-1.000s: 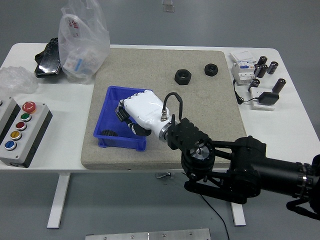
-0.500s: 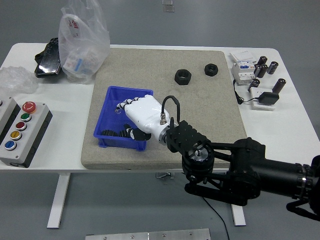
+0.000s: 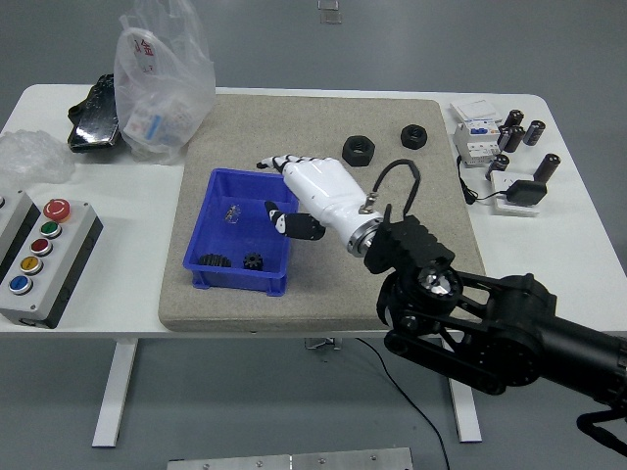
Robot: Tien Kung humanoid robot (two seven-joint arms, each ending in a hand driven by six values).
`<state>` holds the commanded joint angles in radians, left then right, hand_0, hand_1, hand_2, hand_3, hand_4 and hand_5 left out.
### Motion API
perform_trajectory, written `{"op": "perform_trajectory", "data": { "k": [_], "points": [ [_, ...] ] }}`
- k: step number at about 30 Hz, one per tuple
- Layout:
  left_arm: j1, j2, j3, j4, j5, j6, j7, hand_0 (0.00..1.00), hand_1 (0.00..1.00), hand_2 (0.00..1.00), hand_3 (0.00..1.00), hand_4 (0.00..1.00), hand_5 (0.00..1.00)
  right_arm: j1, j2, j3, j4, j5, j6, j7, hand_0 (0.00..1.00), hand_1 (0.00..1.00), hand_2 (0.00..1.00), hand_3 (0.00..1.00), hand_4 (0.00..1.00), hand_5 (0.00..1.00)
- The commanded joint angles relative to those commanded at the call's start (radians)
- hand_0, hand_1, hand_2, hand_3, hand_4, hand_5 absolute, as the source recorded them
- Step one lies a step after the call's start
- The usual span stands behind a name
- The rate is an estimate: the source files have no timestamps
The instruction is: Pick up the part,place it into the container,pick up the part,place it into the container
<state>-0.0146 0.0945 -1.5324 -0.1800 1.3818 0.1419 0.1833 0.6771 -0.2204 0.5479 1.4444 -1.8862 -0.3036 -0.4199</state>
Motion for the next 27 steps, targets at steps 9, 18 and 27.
{"op": "perform_trajectory", "data": {
  "k": [9,18,27],
  "points": [
    [0.006,-0.003,0.001,0.0,-0.011,0.001,-0.005,0.644,0.571,0.56,0.612,0.727,0.342,-0.209,-0.042,0.328,0.05,0.323,-0.135,0.27,0.482,0.675,0.724,0.699,0.514,0.251],
    [0.002,0.0,0.004,0.0,-0.011,-0.001,-0.01,0.644,0.57,0.56,0.615,0.726,0.342,-0.441,-0.061,0.593,0.068,0.651,-0.085,0.52,0.497,0.645,0.689,0.685,0.539,0.234],
    [-0.008,0.016,0.003,0.0,-0.003,-0.002,-0.016,0.643,0.57,0.561,0.618,0.726,0.342,-0.562,-0.042,0.713,0.059,0.866,-0.066,0.644,0.487,0.633,0.687,0.684,0.546,0.244]
  ]
}}
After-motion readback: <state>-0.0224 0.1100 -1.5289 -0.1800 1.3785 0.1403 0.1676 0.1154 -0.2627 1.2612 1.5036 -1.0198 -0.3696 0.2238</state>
